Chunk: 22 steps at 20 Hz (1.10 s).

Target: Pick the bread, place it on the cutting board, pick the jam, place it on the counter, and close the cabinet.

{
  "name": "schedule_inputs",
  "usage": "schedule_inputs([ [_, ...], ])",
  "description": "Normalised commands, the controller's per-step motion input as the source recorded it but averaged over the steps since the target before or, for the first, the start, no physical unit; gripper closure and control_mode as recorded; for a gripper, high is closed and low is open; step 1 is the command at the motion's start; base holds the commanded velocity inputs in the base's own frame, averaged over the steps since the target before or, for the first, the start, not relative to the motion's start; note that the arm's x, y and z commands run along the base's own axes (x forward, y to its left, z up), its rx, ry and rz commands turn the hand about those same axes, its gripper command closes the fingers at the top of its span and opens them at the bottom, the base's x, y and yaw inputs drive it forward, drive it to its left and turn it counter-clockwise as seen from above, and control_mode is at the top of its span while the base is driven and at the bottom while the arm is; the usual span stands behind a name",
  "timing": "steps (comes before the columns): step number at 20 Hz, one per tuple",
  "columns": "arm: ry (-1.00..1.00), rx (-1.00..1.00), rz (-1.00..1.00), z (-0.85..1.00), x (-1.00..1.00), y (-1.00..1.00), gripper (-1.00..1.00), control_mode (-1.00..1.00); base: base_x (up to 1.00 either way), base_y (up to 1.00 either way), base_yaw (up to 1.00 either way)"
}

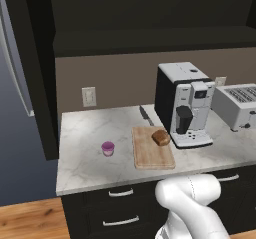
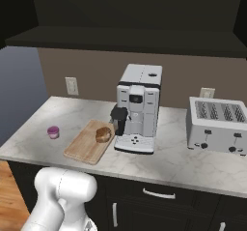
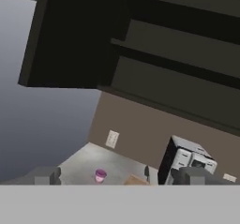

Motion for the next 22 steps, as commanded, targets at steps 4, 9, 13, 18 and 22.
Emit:
schedule_inputs([
  [4,0.00,0.00,0.00,0.00,0.00,0.49,-1.00,-1.00,0.00,0.00,0.00],
  [9,-0.02,0.00,0.00,0.00,0.00,0.42,-1.00,-1.00,0.00,0.00,0.00],
  [13,-0.04,0.00,0.00,0.00,0.00,0.37,-1.00,-1.00,0.00,0.00,0.00],
  [18,-0.05,0.00,0.00,0.00,0.01,0.37,-1.00,-1.00,0.00,0.00,0.00],
  [22,-0.05,0.00,0.00,0.00,0.04,0.37,-1.00,-1.00,0.00,0.00,0.00],
])
